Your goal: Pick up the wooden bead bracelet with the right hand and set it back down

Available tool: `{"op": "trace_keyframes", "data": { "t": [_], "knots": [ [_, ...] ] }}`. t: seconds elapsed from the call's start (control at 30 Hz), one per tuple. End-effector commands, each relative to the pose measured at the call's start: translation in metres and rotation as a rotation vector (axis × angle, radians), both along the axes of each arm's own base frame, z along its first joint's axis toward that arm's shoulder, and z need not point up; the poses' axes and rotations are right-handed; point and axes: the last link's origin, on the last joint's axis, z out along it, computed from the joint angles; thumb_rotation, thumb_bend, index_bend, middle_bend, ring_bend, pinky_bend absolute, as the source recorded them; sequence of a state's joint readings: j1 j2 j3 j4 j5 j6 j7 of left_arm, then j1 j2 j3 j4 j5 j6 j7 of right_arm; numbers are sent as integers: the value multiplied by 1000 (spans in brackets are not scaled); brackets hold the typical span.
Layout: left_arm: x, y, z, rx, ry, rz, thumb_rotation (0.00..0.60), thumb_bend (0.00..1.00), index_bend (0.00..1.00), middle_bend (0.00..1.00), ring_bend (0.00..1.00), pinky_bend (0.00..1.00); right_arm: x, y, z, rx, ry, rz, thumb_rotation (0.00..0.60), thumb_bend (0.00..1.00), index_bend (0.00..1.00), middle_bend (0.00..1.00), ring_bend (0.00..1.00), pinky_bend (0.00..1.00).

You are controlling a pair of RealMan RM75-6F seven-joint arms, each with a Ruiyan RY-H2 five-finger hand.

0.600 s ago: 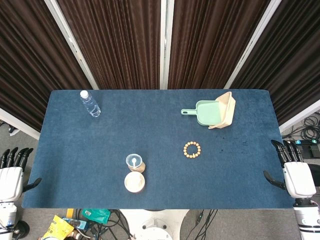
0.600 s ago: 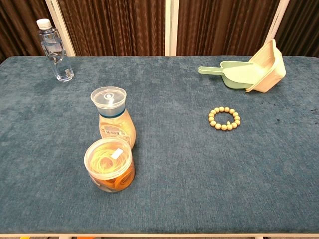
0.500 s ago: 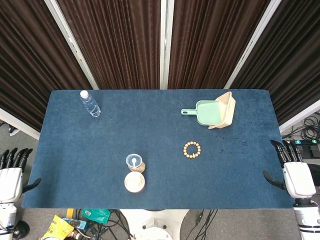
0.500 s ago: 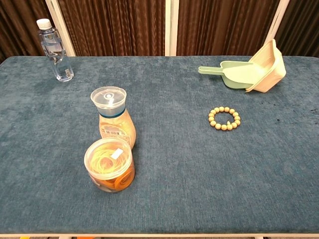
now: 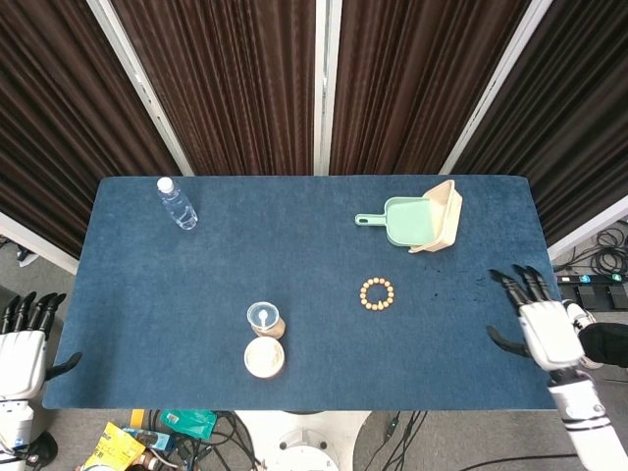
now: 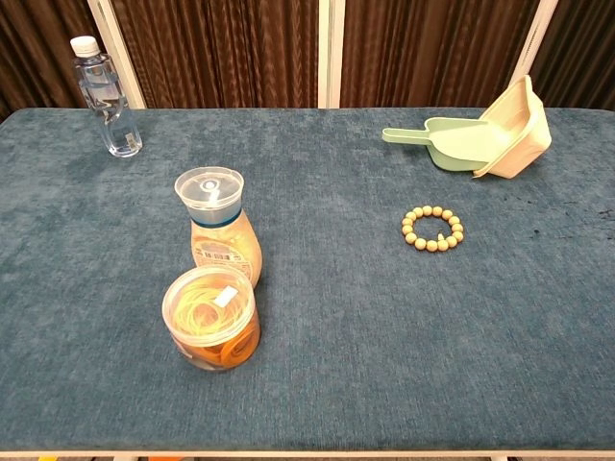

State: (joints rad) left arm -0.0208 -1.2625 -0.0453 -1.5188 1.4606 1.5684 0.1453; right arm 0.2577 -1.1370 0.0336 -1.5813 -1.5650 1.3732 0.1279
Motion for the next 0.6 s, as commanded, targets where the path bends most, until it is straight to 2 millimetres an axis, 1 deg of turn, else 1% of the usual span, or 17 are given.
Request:
{"op": "trace_keyframes", "data": {
  "t": [0.03,0.07,0.17,0.23,0.3,0.4,0.6],
  "knots": [
    [-2,-1,-1,-7,-5,6,600,27,137,131,45,0,20,-44,-42,129,49,64,600,239,277,270,18,0],
    [-3,-1,0,-9,-7,10,600,27,137,131,45,0,24,-53,-54,159,60,73,600,239,289,277,18,0],
    [-5,-1,0,-15,-9,22,600,27,137,131,45,0,32,-71,-83,219,114,101,600,238,309,287,19,0],
    [-6,-1,-1,-17,-13,25,600,27,137,131,45,0,35,-80,-99,238,156,122,600,237,328,303,39,6],
    [-8,-1,-2,-21,-19,30,600,27,137,131,45,0,36,-87,-117,260,205,141,600,237,339,316,61,32],
    [-10,0,-3,-25,-23,40,600,27,137,131,45,0,40,-94,-138,271,251,174,600,238,349,321,63,49],
    [-13,0,-3,-29,-34,49,600,27,137,131,45,0,44,-100,-164,263,326,235,600,236,367,326,64,49]
  ]
}}
